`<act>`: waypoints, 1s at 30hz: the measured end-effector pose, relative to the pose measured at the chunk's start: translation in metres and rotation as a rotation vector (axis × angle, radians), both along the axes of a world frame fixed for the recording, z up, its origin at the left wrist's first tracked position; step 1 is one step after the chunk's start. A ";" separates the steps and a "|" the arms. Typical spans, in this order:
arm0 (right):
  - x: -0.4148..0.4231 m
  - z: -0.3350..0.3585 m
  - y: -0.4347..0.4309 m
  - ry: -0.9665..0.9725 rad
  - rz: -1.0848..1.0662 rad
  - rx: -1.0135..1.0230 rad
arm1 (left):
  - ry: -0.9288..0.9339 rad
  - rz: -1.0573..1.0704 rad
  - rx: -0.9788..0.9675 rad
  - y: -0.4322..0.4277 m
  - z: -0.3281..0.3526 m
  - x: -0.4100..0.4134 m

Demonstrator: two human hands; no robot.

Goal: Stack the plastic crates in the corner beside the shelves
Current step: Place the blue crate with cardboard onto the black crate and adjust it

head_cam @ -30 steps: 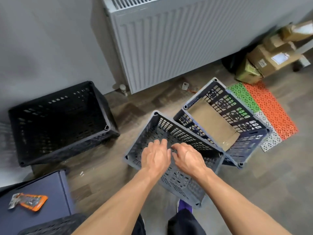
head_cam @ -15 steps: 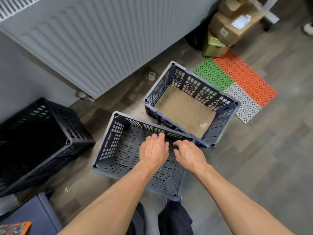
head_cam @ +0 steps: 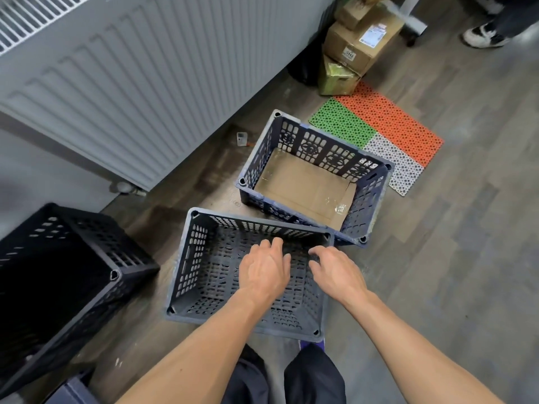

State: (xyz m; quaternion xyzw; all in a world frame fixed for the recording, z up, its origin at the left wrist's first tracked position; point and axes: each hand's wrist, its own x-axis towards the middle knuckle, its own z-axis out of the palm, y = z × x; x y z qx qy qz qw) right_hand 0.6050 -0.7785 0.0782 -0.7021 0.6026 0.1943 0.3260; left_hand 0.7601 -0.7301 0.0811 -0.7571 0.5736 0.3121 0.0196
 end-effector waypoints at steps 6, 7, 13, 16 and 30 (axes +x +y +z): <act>0.011 -0.009 -0.013 0.016 0.009 -0.014 | -0.013 -0.018 -0.013 -0.014 -0.010 0.015; 0.010 -0.011 -0.019 0.015 0.005 -0.021 | -0.016 -0.024 -0.013 -0.021 -0.013 0.013; -0.014 -0.033 -0.071 0.024 0.010 -0.037 | -0.036 -0.005 0.016 -0.081 -0.041 -0.011; -0.036 -0.054 -0.110 0.022 0.048 -0.031 | -0.061 0.030 0.077 -0.112 -0.064 -0.021; -0.103 -0.180 -0.295 0.050 0.182 -0.092 | -0.102 0.314 0.315 -0.213 -0.200 -0.100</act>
